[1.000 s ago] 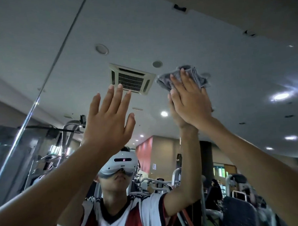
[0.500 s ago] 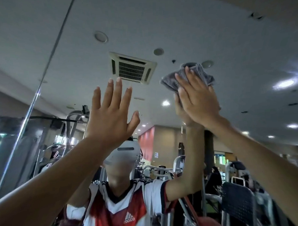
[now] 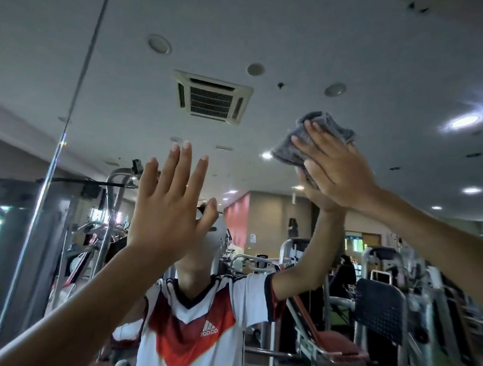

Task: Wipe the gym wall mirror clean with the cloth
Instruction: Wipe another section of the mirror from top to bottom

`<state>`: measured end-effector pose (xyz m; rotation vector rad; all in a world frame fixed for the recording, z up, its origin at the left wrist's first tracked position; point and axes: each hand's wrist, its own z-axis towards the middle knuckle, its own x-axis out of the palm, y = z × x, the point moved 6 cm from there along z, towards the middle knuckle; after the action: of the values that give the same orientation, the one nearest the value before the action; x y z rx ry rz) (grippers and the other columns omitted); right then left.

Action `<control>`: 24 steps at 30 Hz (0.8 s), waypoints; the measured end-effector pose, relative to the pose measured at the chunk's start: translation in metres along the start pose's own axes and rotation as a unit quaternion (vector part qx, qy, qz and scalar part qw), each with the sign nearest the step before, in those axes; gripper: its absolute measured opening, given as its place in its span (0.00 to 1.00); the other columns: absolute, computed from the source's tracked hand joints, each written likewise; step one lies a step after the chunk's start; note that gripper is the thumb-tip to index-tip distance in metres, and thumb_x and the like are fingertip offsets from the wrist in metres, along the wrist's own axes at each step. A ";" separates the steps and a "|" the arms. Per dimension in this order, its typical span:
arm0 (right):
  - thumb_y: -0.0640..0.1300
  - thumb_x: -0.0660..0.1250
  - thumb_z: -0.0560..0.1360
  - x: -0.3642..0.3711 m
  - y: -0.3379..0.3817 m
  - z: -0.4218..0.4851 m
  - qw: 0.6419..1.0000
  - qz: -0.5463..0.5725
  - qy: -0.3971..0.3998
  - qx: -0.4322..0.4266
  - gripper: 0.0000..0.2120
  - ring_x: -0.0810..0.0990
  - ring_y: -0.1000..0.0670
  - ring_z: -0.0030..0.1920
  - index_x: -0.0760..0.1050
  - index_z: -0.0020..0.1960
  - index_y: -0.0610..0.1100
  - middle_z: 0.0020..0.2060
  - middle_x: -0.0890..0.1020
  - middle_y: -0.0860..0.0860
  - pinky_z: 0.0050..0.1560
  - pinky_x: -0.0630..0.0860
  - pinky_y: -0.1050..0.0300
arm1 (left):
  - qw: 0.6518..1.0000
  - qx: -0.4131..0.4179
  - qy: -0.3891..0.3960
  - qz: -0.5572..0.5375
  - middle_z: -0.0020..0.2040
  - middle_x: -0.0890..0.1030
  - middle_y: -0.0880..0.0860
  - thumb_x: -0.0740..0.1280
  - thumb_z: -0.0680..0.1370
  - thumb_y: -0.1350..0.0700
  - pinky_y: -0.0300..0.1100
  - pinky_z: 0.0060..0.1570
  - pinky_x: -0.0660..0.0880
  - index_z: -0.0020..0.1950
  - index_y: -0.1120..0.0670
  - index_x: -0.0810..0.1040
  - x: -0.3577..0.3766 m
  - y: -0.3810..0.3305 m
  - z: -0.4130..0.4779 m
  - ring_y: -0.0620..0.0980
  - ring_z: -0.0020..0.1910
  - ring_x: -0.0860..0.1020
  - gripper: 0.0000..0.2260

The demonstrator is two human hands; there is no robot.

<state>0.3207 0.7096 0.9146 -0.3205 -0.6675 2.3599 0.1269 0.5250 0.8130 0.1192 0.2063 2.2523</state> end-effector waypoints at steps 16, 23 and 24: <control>0.51 0.48 0.84 0.002 0.052 -0.049 0.995 0.040 -0.052 0.076 0.23 0.56 0.50 0.78 0.61 0.77 0.50 0.78 0.61 0.47 0.77 0.43 0.57 | 1.000 -0.002 0.002 0.003 0.81 0.54 0.62 0.47 0.82 0.40 0.58 0.78 0.47 0.80 0.60 0.58 -0.003 -0.016 -0.060 0.59 0.81 0.51 0.33; 0.53 0.49 0.85 0.015 0.143 -0.085 0.999 0.036 -0.019 -0.033 0.23 0.56 0.47 0.79 0.58 0.79 0.52 0.79 0.59 0.50 0.71 0.57 0.46 | 0.999 0.011 -0.035 -0.013 0.80 0.58 0.62 0.52 0.81 0.41 0.56 0.77 0.50 0.79 0.60 0.62 -0.007 -0.013 -0.060 0.58 0.80 0.55 0.32; 0.53 0.48 0.85 0.017 0.153 -0.106 0.991 0.026 0.006 -0.134 0.22 0.61 0.46 0.78 0.57 0.79 0.53 0.78 0.62 0.51 0.69 0.61 0.47 | 0.999 0.008 -0.034 -0.012 0.80 0.58 0.62 0.51 0.82 0.41 0.56 0.77 0.50 0.79 0.59 0.62 -0.008 -0.013 -0.061 0.58 0.80 0.55 0.32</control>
<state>0.2684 0.6611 0.7420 -0.4732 -0.9838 2.3157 0.1317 0.5204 0.7505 0.2008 0.1891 2.2191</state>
